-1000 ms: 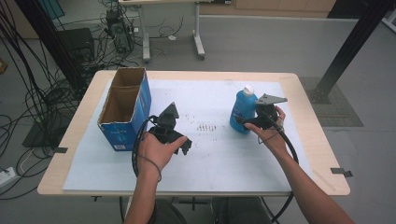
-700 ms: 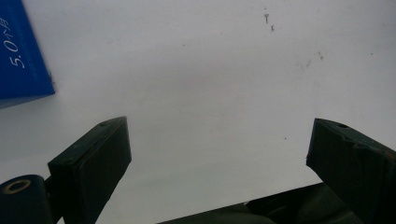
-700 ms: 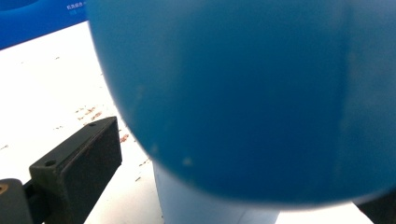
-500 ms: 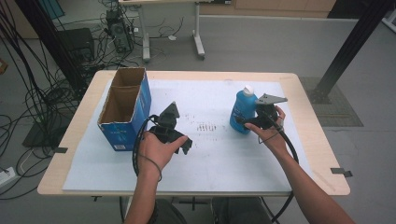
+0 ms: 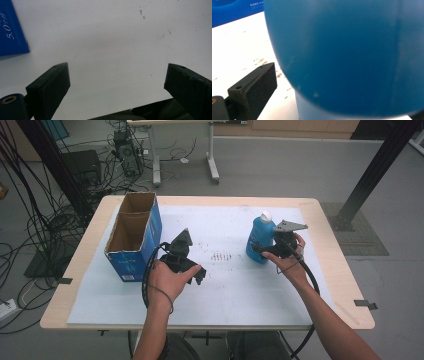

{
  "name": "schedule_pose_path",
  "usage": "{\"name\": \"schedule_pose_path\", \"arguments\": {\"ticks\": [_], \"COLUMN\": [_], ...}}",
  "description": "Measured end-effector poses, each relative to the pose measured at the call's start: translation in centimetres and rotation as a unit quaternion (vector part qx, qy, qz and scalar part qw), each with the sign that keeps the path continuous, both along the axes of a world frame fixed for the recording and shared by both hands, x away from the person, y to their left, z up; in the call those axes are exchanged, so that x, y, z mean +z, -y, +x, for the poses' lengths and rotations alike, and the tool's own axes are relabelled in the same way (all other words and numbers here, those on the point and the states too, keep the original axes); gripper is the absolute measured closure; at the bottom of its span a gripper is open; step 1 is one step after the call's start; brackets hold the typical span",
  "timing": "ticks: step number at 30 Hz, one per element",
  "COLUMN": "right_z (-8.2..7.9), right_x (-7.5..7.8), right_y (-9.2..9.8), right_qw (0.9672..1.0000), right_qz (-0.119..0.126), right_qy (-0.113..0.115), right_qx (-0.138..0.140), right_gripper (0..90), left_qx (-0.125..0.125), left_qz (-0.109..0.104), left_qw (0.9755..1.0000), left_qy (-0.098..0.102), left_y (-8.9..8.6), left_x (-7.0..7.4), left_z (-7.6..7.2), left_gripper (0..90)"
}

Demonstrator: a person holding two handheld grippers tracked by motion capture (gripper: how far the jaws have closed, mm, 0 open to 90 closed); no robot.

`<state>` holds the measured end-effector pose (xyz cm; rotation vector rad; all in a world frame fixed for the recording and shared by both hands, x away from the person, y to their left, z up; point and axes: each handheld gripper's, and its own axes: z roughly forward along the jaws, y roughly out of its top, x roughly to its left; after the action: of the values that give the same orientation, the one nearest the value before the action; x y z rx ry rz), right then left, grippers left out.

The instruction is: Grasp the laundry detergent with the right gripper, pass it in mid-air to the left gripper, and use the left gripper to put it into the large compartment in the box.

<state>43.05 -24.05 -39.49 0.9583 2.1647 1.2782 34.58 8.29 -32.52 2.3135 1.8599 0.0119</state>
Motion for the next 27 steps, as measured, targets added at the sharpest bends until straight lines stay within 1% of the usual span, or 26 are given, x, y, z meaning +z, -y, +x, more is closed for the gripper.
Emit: {"name": "schedule_pose_path", "arguments": {"ticks": [16, 27], "right_z": [-0.02, 0.01], "right_x": [0.02, -0.04], "right_y": [-0.1, -0.17], "right_qw": [1.0, 1.0], "right_qz": [-0.001, -0.003], "right_qy": [0.004, 0.002], "right_qx": [0.004, 0.007], "right_gripper": [0.9, 0.9], "left_qx": [0.0, 0.002], "left_qz": [0.0, -0.001], "left_qw": [1.0, 1.0], "left_qy": [0.002, 0.002], "left_y": [0.04, -0.11], "left_x": [0.07, -0.04], "left_z": [0.01, -0.03], "left_gripper": [6.8, 6.8]}}
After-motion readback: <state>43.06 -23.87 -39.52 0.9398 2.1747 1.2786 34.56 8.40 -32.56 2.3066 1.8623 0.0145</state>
